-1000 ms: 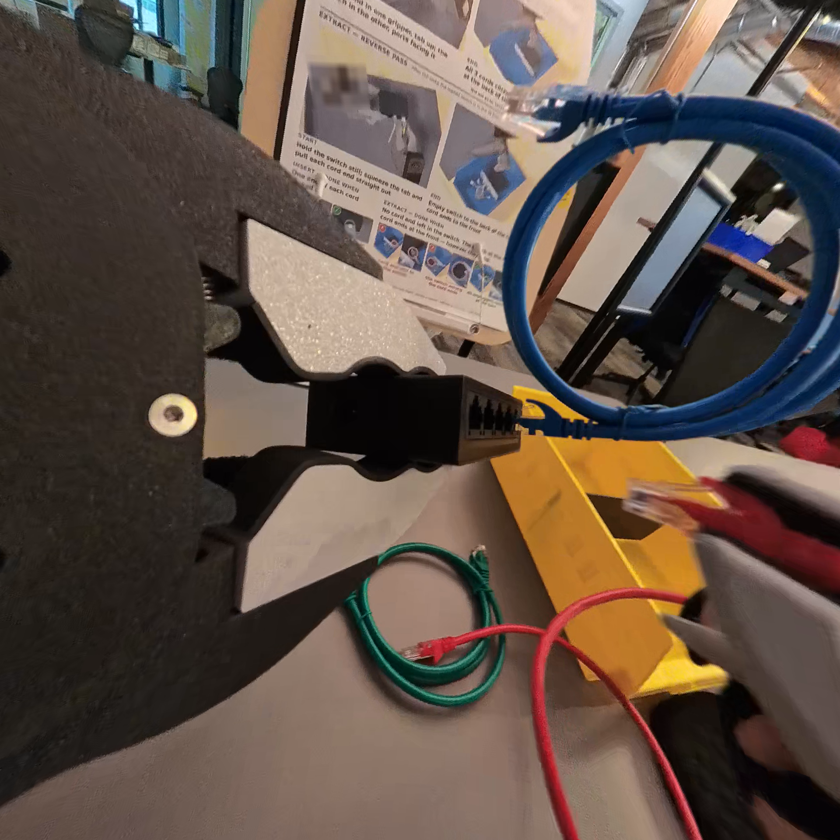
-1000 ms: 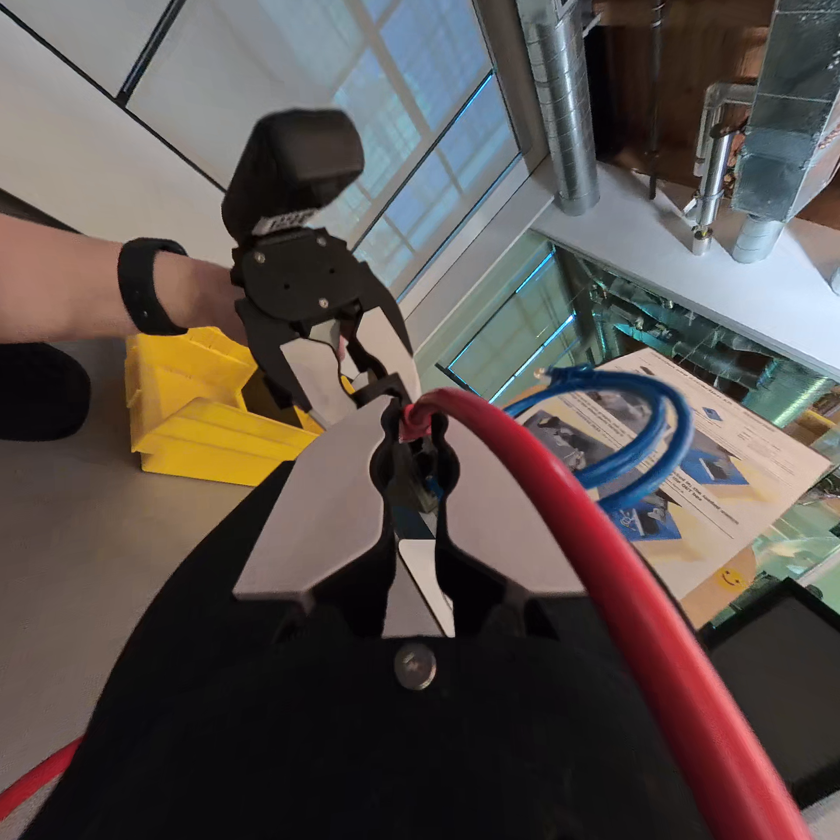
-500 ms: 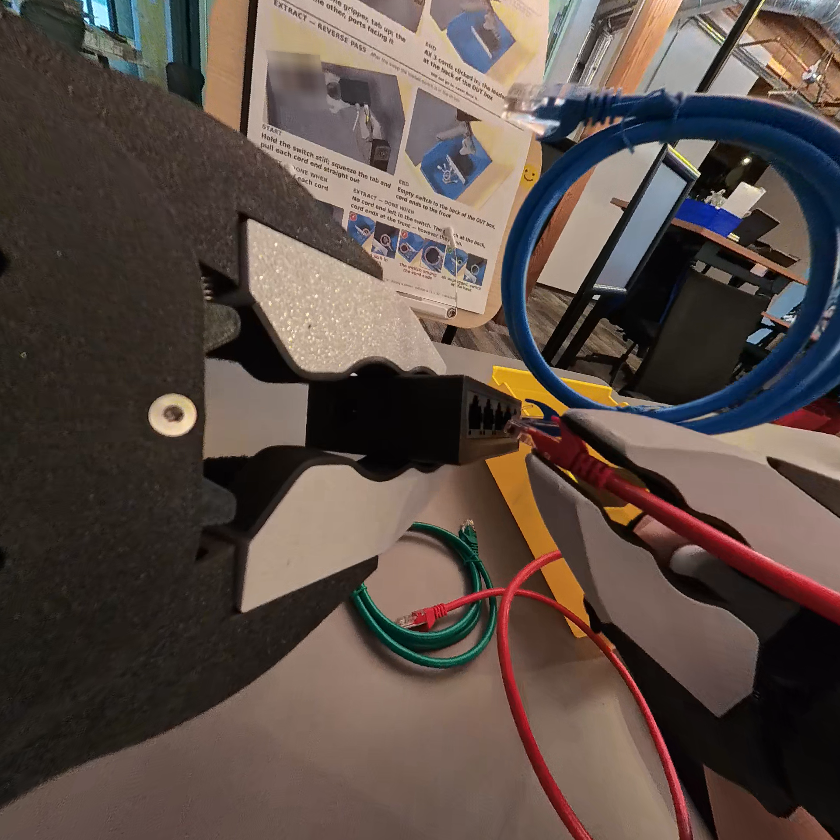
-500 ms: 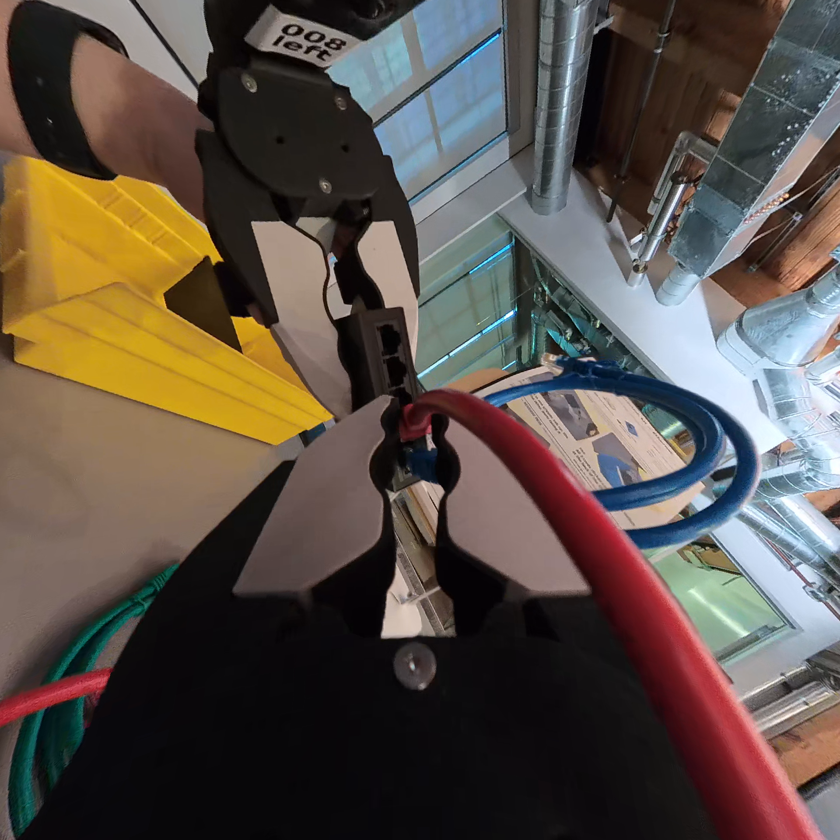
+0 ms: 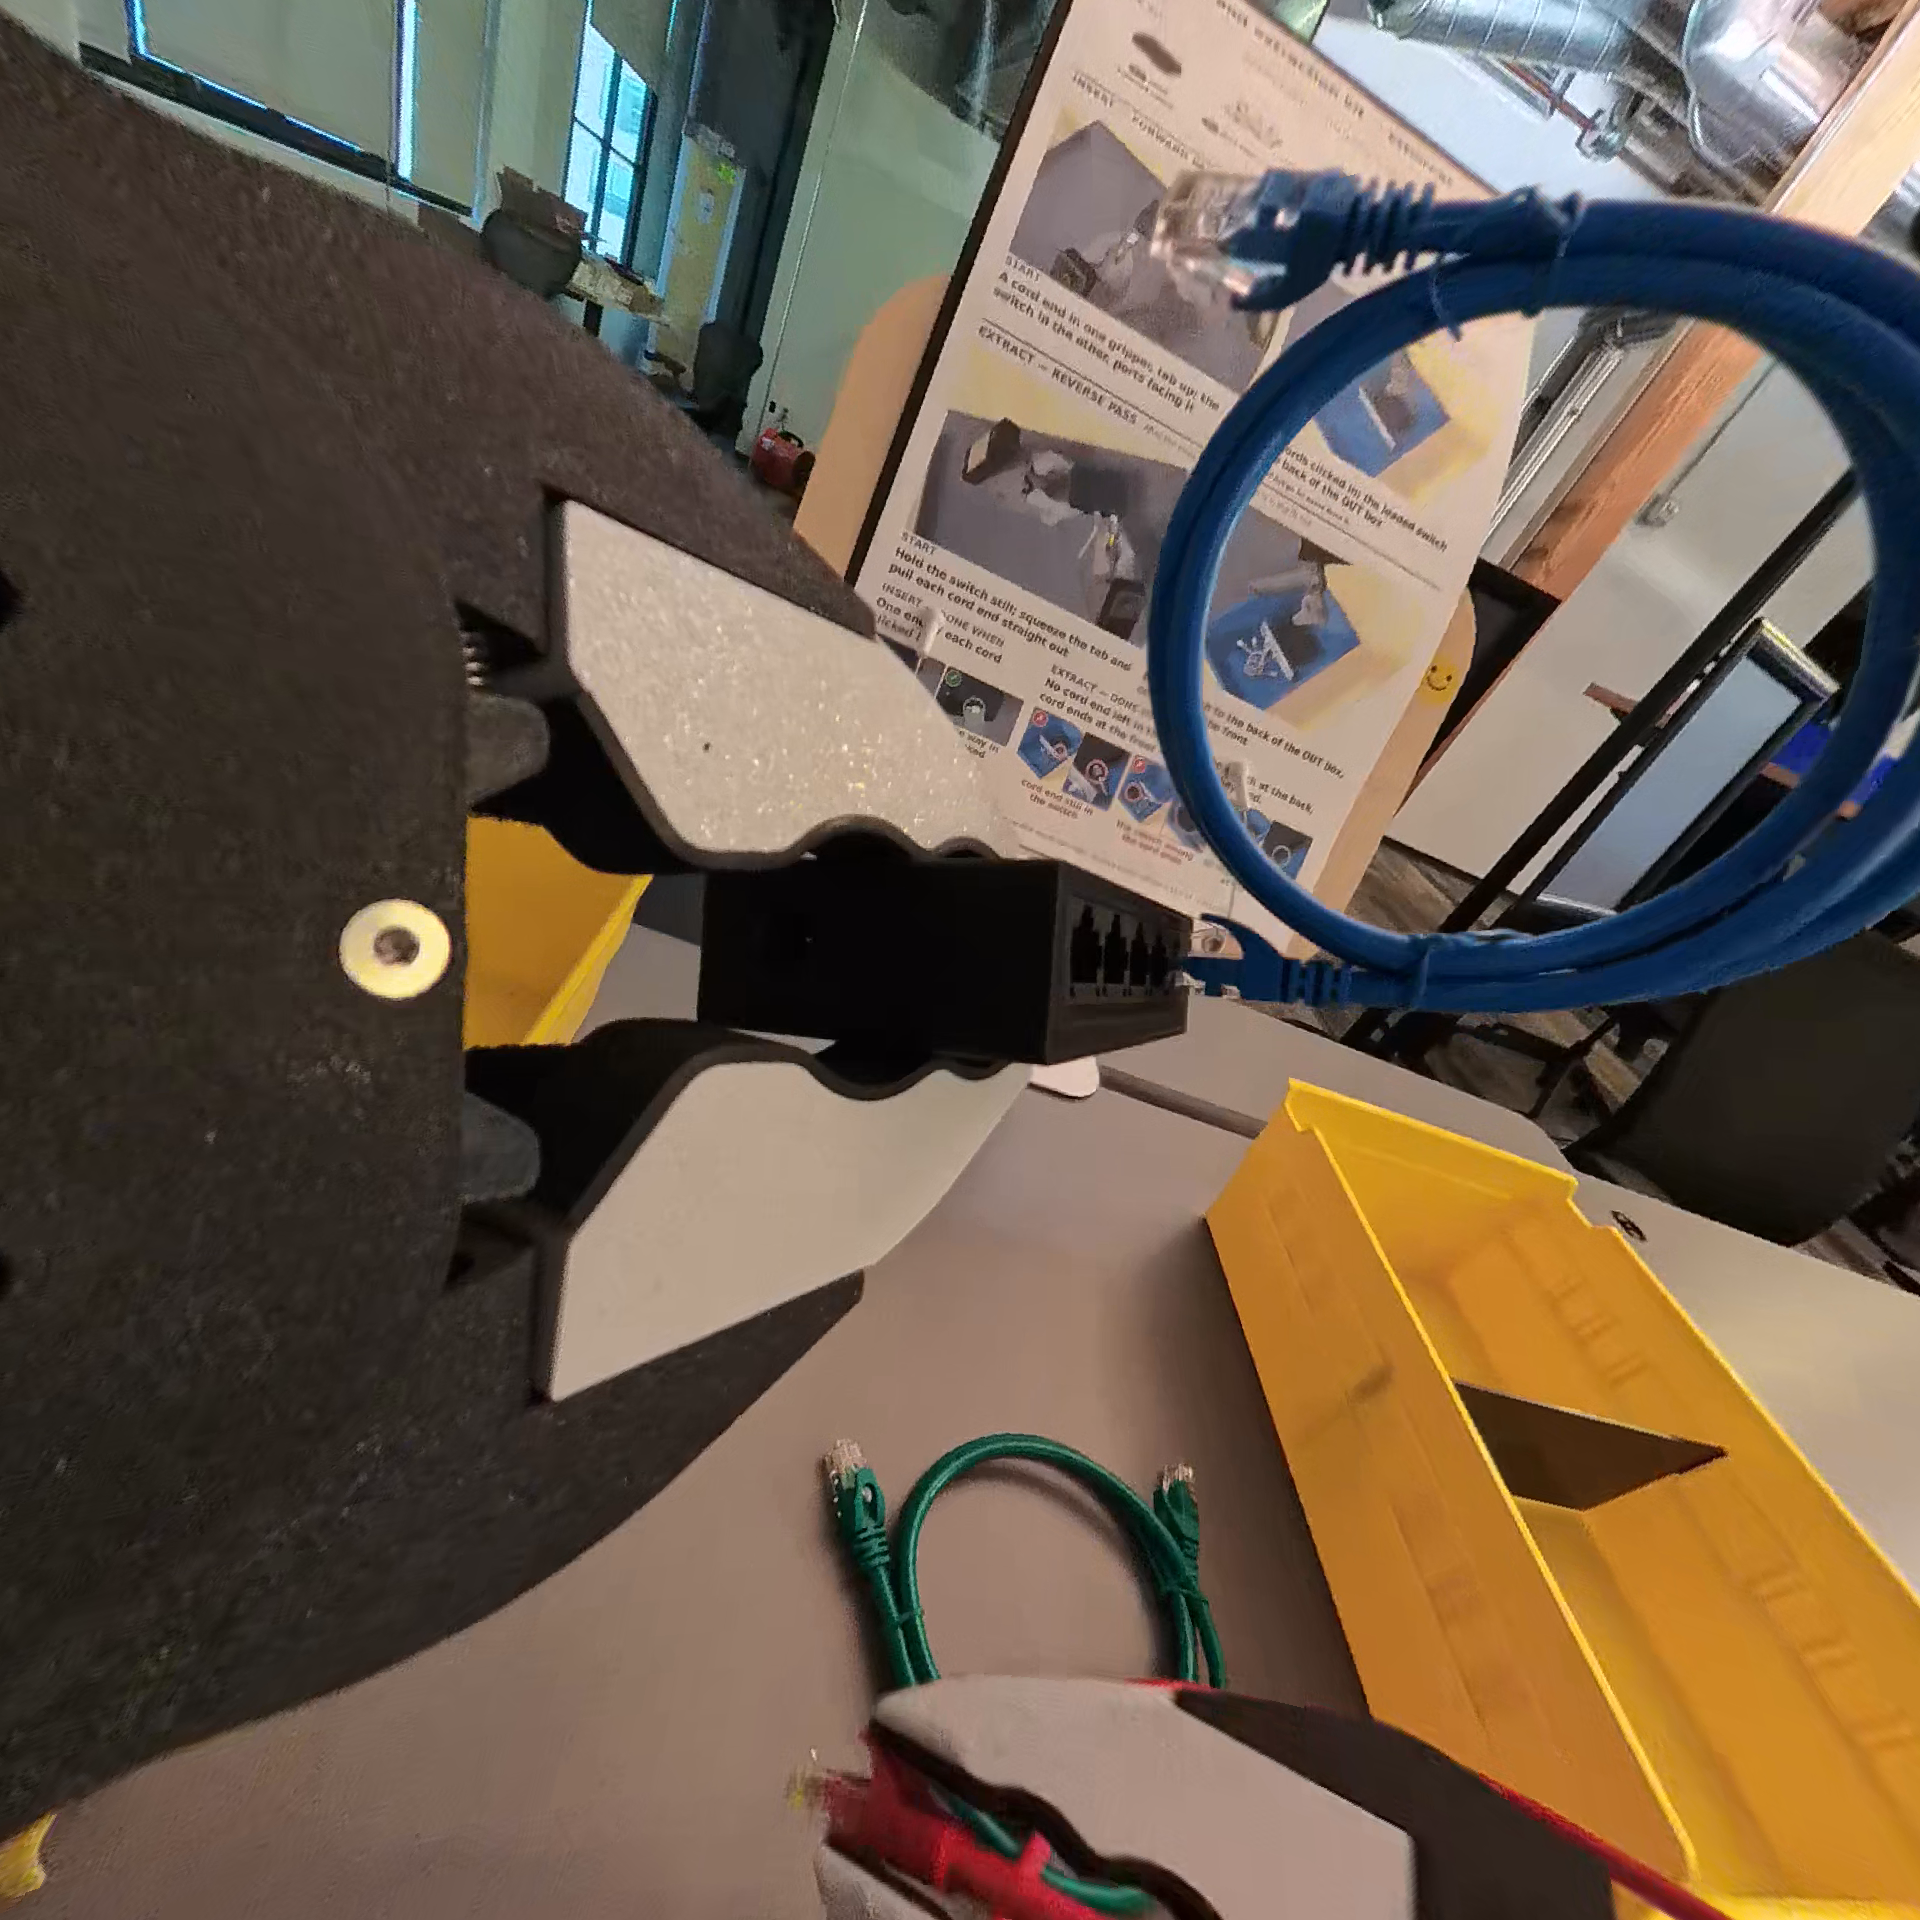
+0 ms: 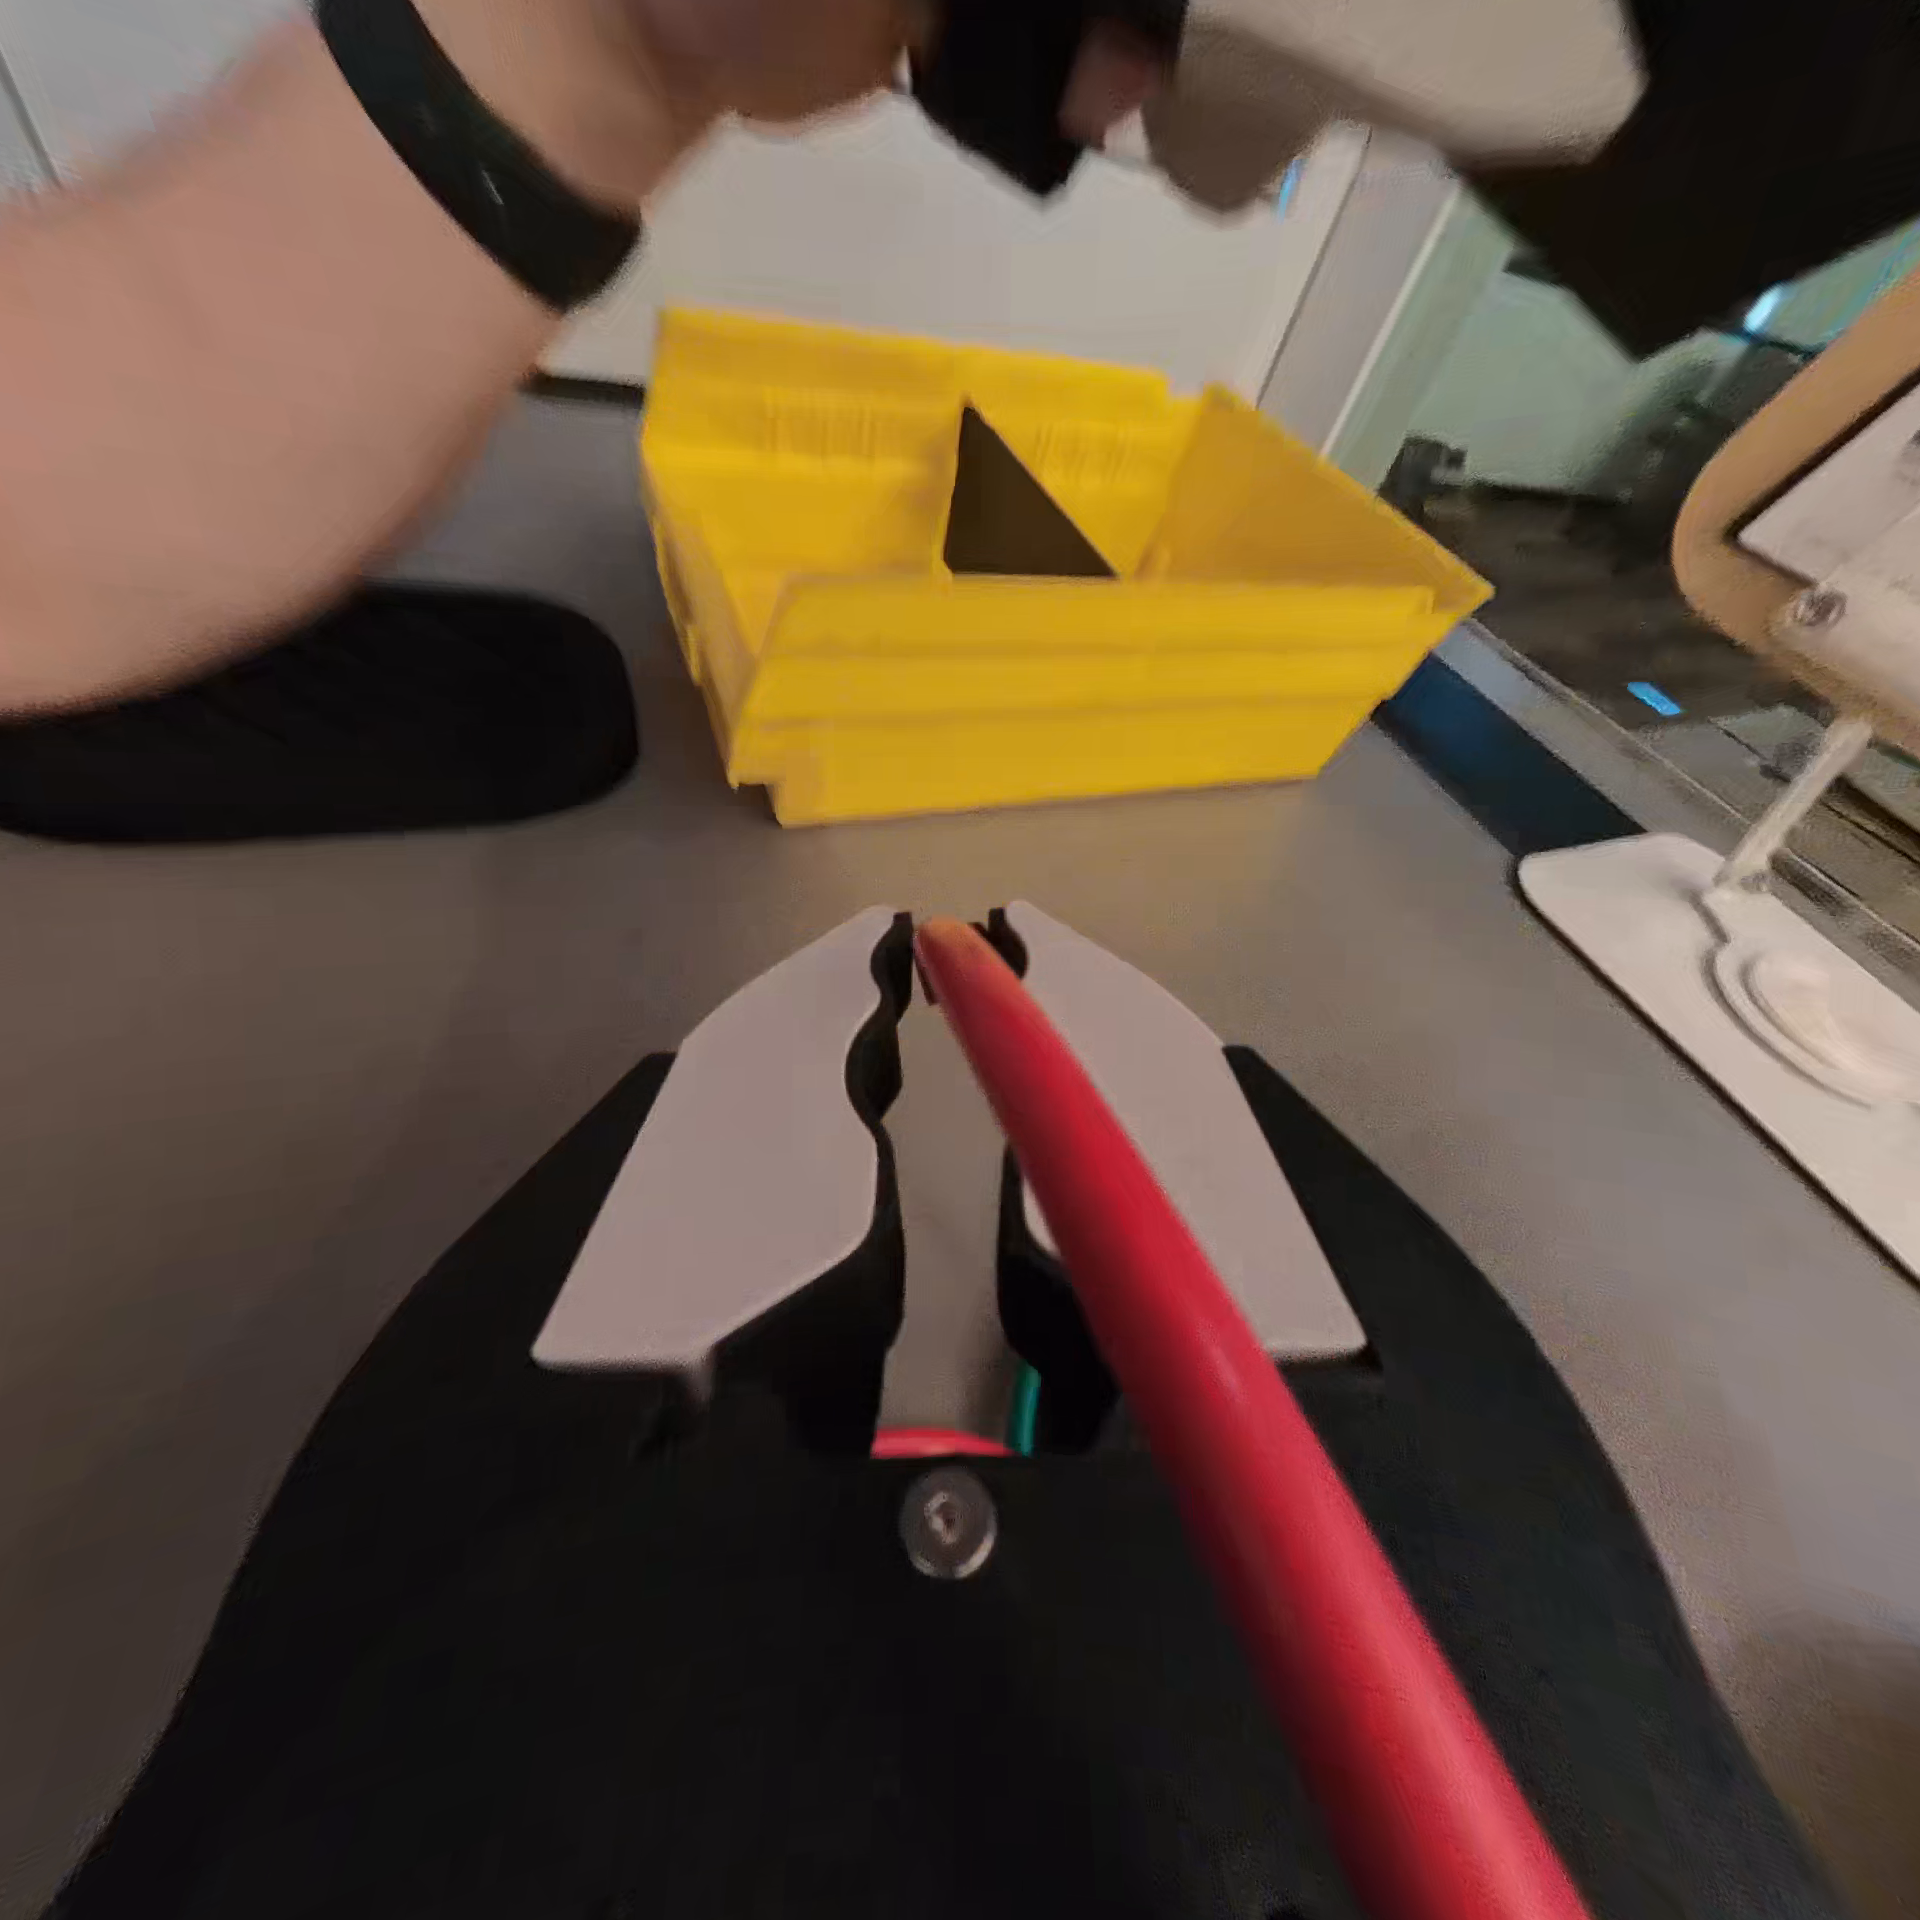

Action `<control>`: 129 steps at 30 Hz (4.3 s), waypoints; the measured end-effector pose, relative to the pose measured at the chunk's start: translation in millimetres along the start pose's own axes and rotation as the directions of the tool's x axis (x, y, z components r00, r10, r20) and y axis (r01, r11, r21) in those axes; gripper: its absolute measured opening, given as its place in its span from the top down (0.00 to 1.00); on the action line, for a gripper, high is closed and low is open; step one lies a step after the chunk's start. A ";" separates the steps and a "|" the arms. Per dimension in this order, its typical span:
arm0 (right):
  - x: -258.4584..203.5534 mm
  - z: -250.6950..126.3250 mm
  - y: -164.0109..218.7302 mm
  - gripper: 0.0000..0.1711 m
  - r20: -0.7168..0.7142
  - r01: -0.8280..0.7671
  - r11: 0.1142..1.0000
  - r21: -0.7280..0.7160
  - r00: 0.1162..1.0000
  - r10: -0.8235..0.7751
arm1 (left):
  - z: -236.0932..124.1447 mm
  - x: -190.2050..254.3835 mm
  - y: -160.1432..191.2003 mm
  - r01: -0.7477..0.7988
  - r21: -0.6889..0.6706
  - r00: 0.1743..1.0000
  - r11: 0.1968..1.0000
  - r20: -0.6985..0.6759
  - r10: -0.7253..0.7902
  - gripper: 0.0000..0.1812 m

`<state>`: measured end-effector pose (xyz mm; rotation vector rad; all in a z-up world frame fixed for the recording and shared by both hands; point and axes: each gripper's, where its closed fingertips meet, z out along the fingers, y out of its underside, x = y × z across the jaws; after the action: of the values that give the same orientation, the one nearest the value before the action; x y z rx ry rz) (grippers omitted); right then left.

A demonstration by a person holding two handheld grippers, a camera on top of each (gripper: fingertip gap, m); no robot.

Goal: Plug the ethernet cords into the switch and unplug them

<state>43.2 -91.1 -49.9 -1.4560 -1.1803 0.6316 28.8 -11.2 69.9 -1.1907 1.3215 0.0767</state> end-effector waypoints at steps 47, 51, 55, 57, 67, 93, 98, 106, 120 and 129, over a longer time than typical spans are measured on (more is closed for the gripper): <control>-125.8 -121.4 49.5 0.76 -0.240 -0.437 0.700 -0.565 0.899 0.367 | -9.7 9.6 -37.6 -0.014 0.104 1.000 0.995 -0.020 0.016 0.84; -63.9 -77.3 28.7 0.76 -0.445 -0.284 0.893 -0.350 0.889 0.108 | -11.2 4.9 -41.3 -0.003 0.112 1.000 0.994 0.015 0.001 0.84; -27.1 -42.7 65.2 0.78 -0.576 -0.372 0.854 -0.363 0.811 0.108 | -13.9 1.1 -41.5 0.006 0.116 0.999 0.993 0.031 -0.010 0.84; -17.7 -39.2 78.4 0.82 -0.618 -0.426 0.828 -0.366 0.776 0.126 | -14.9 -0.7 -41.8 0.008 0.116 0.999 0.993 0.037 -0.013 0.84; -4.9 -31.1 97.4 0.85 -0.666 -0.525 0.758 -0.386 0.728 0.165 | -23.7 -4.9 -50.4 0.013 0.151 0.999 0.988 0.046 -0.020 0.84; -14.7 -16.8 113.3 0.92 -0.569 -0.567 0.738 -0.366 0.764 0.305 | -29.5 -2.7 -58.5 0.004 0.182 0.999 0.983 0.035 -0.011 0.84; -16.5 -24.2 76.8 0.93 -0.423 -0.435 0.848 -0.304 0.859 0.289 | -24.7 -5.1 -48.6 -0.020 0.147 0.998 0.989 0.057 0.012 0.84; 23.3 -81.5 -60.0 0.93 -0.157 -0.287 0.929 -0.233 0.954 0.255 | 6.5 21.5 -30.1 -0.102 0.063 0.995 0.993 0.000 0.102 0.84; 61.2 -102.7 -54.5 0.93 -0.225 -0.373 0.783 -0.497 0.927 0.299 | 37.8 58.2 -32.0 -0.281 0.066 0.960 0.957 0.024 0.280 0.84; 71.4 -100.9 -35.5 0.93 -0.308 -0.388 0.718 -0.578 0.918 0.249 | 47.9 69.7 -36.0 -0.419 0.029 0.905 0.908 0.103 0.414 0.84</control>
<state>146.0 -71.4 24.8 -2.2845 -1.0165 0.2916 108.2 -33.3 29.1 -0.8333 1.4660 0.4023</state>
